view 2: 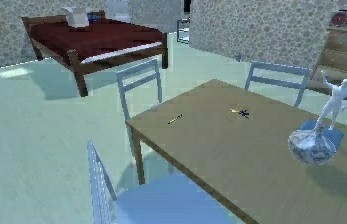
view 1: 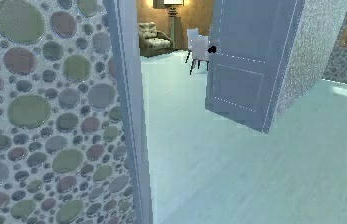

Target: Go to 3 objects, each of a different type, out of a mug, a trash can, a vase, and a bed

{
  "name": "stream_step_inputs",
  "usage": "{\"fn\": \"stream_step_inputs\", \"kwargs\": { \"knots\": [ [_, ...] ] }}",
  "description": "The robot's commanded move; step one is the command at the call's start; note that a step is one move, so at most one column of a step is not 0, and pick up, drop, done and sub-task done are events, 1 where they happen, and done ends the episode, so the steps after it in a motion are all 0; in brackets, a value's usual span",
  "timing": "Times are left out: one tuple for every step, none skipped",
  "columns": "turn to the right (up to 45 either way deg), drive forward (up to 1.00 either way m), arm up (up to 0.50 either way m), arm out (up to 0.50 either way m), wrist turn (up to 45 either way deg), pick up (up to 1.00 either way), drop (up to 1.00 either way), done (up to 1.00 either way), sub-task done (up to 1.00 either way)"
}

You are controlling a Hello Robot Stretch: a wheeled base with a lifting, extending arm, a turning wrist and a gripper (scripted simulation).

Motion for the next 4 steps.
{"fn": "stream_step_inputs", "kwargs": {
  "knots": [
    [-15.0, 0.00, 0.00, 0.00, 0.0, 0.00, 0.00, 0.00, 0.00],
    [-3.0, 0.00, 0.00, 0.00, 0.0, 0.00, 0.00, 0.00, 0.00],
    [0.0, 0.30, 0.00, 0.00, 0.0, 0.00, 0.00, 0.00, 0.00],
    [45.0, 0.00, 0.00, 0.00, 0.0, 0.00, 0.00, 0.00, 0.00]
  ]
}}
